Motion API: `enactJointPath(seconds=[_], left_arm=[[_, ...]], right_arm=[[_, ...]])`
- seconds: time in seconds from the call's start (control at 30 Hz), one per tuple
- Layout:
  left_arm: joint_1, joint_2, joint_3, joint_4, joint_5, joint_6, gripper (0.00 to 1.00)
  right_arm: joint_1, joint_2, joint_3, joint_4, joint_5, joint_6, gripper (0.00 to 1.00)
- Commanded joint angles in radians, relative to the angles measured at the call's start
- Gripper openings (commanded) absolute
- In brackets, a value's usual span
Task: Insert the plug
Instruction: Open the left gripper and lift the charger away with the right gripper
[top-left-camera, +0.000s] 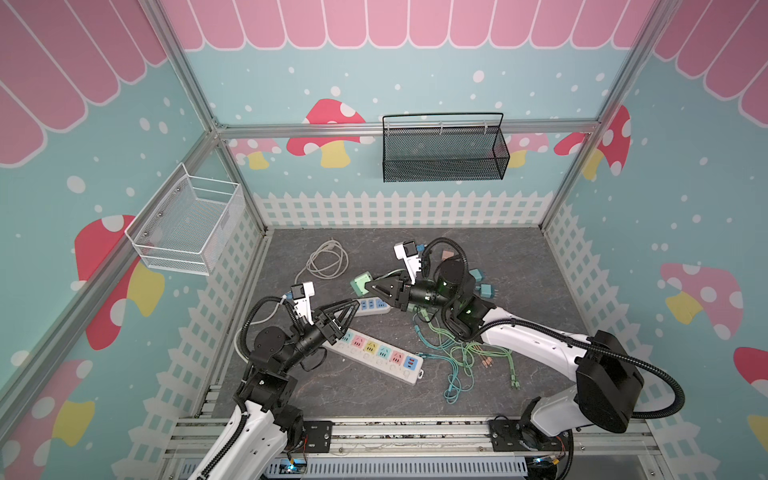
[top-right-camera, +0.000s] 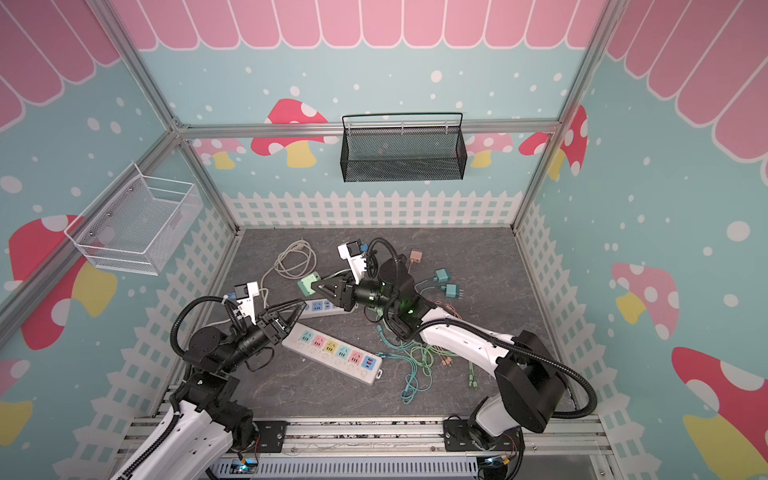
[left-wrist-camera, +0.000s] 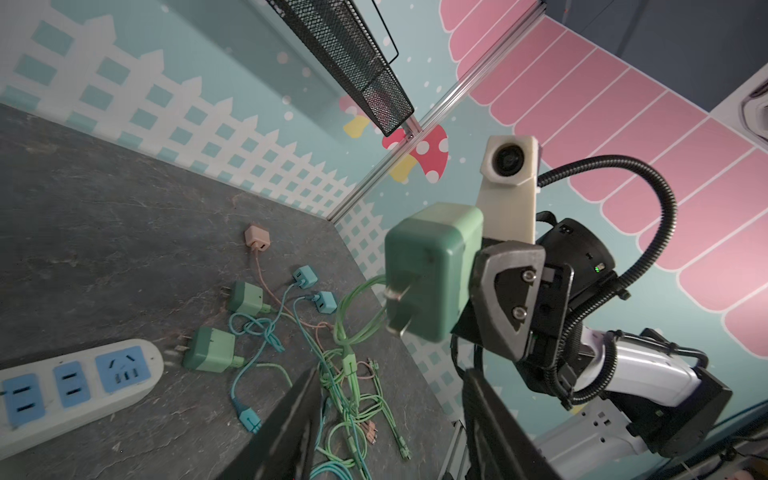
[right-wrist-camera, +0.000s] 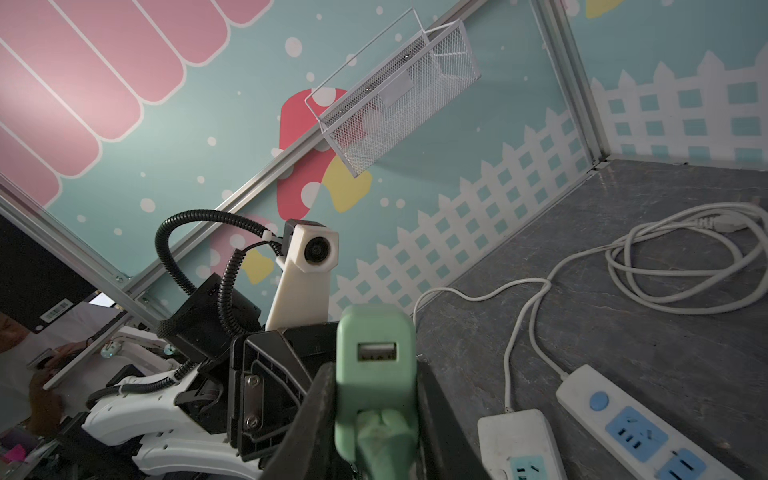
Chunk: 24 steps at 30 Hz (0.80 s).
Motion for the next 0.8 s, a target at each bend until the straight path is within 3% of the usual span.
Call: enactJointPath(seconds=[0.0, 0.3, 0.63, 0.77], left_arm=[[-0.003, -0.02, 0.041, -0.177, -0.085, 0.043, 0.55], [-0.002, 0.018, 0.138, -0.551, -0.26, 0.116, 0.56], [0.004, 0.154, 0.211, -0.649, -0.347, 0.136, 0.6], [0.013, 0.205, 0.247, -0.679, -0.373, 0.159, 0.61]], right_arm=[[-0.011, -0.027, 0.068, -0.139, 0.029, -0.095, 0.12], [-0.031, -0.003, 0.332, -0.45, 0.081, -0.254, 0.12], [-0.055, 0.108, 0.683, -0.716, 0.124, -0.388, 0.12], [-0.078, 0.216, 0.814, -0.761, 0.098, -0.427, 0.12]])
